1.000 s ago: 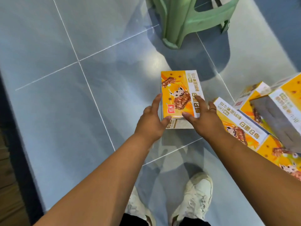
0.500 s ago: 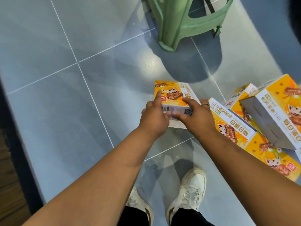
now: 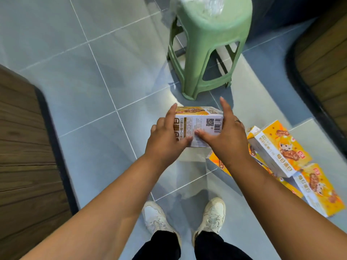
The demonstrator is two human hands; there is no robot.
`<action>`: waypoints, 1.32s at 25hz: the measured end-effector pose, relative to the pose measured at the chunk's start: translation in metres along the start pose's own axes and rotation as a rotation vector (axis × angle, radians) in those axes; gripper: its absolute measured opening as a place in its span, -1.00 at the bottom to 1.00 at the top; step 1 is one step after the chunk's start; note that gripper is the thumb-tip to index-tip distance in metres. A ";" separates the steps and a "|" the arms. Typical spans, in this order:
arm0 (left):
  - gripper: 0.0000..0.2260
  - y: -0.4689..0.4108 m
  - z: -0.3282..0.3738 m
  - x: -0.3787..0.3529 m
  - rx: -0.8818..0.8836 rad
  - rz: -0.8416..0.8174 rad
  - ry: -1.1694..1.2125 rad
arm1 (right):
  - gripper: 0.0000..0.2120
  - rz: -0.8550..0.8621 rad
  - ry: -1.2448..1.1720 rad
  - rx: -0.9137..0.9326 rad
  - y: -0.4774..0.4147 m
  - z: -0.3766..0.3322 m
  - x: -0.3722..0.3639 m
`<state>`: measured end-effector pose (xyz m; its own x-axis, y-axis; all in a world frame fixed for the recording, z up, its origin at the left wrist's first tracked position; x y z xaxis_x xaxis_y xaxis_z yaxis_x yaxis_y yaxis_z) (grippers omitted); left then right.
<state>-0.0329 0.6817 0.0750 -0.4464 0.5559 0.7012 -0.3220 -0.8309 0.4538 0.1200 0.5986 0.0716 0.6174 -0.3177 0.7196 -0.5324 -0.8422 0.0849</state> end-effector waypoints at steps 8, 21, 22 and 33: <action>-0.23 0.071 0.101 0.158 -0.043 0.078 0.250 | 0.22 -0.033 -0.036 0.180 0.015 -0.138 0.137; -0.37 0.180 0.220 0.294 -0.328 0.204 0.056 | -0.27 0.063 0.003 0.292 0.034 -0.269 0.301; -0.38 0.186 0.227 0.302 -0.340 0.212 0.072 | -0.27 0.070 0.014 0.292 0.038 -0.276 0.311; -0.36 0.247 0.315 0.375 -0.536 0.155 0.276 | -0.27 0.282 0.039 0.331 0.068 -0.351 0.428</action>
<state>-0.0169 0.6779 0.6234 -0.6980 0.4749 0.5359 -0.5784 -0.8152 -0.0310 0.1450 0.5583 0.6272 0.4492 -0.5439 0.7088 -0.4585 -0.8213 -0.3396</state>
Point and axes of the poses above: each hand's wrist, its own y-axis away from the middle knuckle, its own x-axis out of the back of the hand, z = x × y, the point moved 2 cm from there along -y, towards the middle knuckle, and after that the axes turned 10 degrees about x, right-handed, at the moved point
